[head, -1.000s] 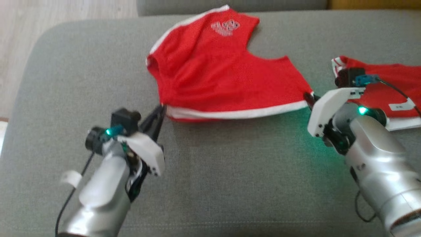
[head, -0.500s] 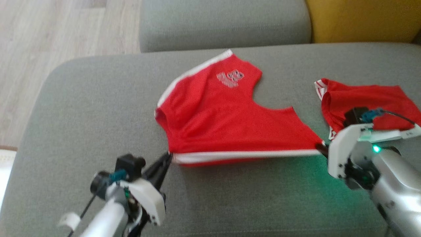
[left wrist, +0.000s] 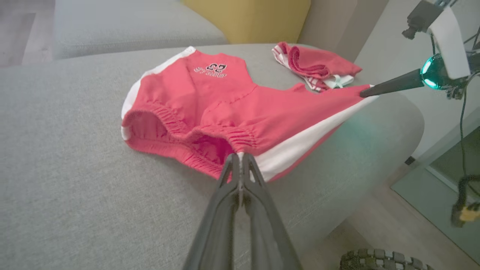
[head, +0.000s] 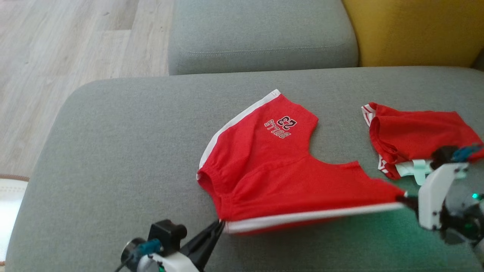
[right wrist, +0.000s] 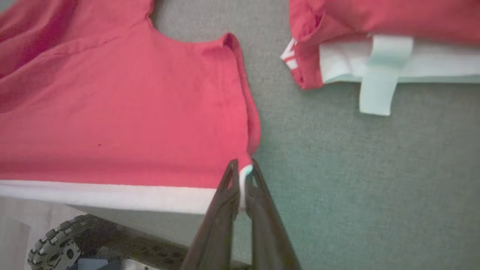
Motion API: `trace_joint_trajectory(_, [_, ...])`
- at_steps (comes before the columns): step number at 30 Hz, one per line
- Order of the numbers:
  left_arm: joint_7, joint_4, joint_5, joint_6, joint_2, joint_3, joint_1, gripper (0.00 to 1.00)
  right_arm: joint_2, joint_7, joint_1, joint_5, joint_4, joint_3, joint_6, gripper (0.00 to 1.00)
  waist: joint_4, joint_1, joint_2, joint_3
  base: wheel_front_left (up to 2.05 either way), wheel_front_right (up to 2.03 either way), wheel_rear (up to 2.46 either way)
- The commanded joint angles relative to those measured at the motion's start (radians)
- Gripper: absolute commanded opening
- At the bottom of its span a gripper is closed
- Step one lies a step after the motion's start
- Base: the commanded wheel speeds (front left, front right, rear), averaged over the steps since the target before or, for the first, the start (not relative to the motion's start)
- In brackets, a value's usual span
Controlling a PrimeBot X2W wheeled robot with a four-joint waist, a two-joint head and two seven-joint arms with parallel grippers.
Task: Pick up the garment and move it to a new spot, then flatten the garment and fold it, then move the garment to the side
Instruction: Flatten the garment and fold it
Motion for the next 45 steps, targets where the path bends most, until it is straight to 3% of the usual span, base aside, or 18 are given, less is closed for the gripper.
trace_joint_trajectory(1, [0.0,-0.056,-0.009,0.018,0.02,0.051,-0.058,0.0,-0.038,0.009,-0.025,-0.022,-0.05,-0.045,0.007,0.0,0.008,0.0001,-0.0001,0.004,0.0,0.0,0.0])
trace_joint_trajectory(12, [0.012,-0.081,-0.026,0.046,-0.013,0.091,-0.16,0.0,0.081,0.092,-0.121,-0.206,-0.147,-0.26,0.007,0.0,0.079,0.0001,-0.0001,0.068,0.0,0.0,0.0])
trace_joint_trajectory(20, [0.0,-0.031,-0.027,0.027,-0.053,0.086,-0.26,0.0,0.149,0.119,-0.291,-0.317,-0.115,-0.309,0.007,0.0,0.141,0.0001,-0.0001,0.156,0.0,0.0,0.0])
trace_joint_trajectory(33, [-0.047,0.193,-0.015,-0.019,-0.169,0.053,-0.511,0.0,0.176,0.101,-0.603,-0.467,0.104,-0.226,0.007,0.0,0.256,0.0001,-0.0001,0.34,0.0,0.0,0.0])
trace_joint_trajectory(45, [-0.132,0.375,-0.01,-0.041,-0.221,0.005,-0.638,0.0,0.182,-0.019,-0.767,-0.488,0.273,-0.136,0.007,0.0,0.311,0.0001,-0.0001,0.422,0.0,0.0,0.0])
